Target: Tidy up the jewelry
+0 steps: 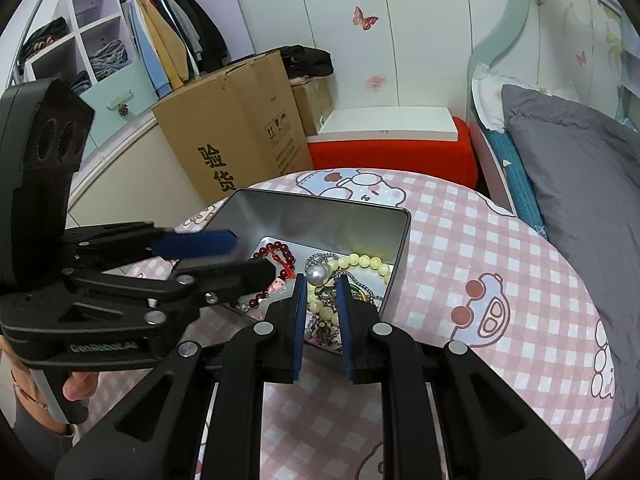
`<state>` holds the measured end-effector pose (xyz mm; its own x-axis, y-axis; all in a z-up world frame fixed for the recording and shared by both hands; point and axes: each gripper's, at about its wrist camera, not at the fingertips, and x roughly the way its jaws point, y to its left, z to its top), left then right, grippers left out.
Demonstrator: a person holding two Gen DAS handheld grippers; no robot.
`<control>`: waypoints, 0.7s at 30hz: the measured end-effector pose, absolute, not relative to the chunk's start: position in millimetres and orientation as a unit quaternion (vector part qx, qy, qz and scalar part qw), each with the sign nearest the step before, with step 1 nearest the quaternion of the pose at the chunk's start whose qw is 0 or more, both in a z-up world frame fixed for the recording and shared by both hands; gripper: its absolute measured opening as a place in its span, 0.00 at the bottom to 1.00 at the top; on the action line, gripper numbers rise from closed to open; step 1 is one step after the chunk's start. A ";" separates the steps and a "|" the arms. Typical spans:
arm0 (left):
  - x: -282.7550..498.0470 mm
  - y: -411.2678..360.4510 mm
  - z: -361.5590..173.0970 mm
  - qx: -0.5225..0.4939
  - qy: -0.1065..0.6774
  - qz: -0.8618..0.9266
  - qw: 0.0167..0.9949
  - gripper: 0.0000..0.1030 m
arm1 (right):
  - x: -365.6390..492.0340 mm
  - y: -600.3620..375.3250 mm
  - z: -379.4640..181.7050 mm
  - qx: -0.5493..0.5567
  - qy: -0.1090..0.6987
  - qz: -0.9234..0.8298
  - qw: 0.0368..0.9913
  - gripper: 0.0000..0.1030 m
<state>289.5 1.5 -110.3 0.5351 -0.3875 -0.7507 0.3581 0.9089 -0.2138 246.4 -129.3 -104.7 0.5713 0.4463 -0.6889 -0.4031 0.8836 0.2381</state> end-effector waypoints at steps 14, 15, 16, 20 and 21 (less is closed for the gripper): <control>236.4 21.9 -61.7 -0.002 0.365 -0.142 0.920 0.66 | 210.4 -141.0 -66.6 0.045 0.351 0.229 0.907 0.28; 226.2 24.0 -54.0 0.001 0.351 -0.131 0.927 0.66 | 203.1 -143.0 -60.9 0.045 0.342 0.227 0.911 0.29; 218.2 26.6 -47.3 0.002 0.340 -0.122 0.932 0.68 | 195.5 -145.3 -55.5 0.046 0.333 0.224 0.915 0.32; 176.8 34.6 -18.9 0.004 0.292 -0.097 0.952 0.79 | 155.5 -151.2 -27.2 0.040 0.287 0.210 0.934 0.41; 165.0 36.1 -12.2 0.003 0.279 -0.091 0.956 0.81 | 145.0 -151.5 -20.9 0.038 0.277 0.208 0.937 0.41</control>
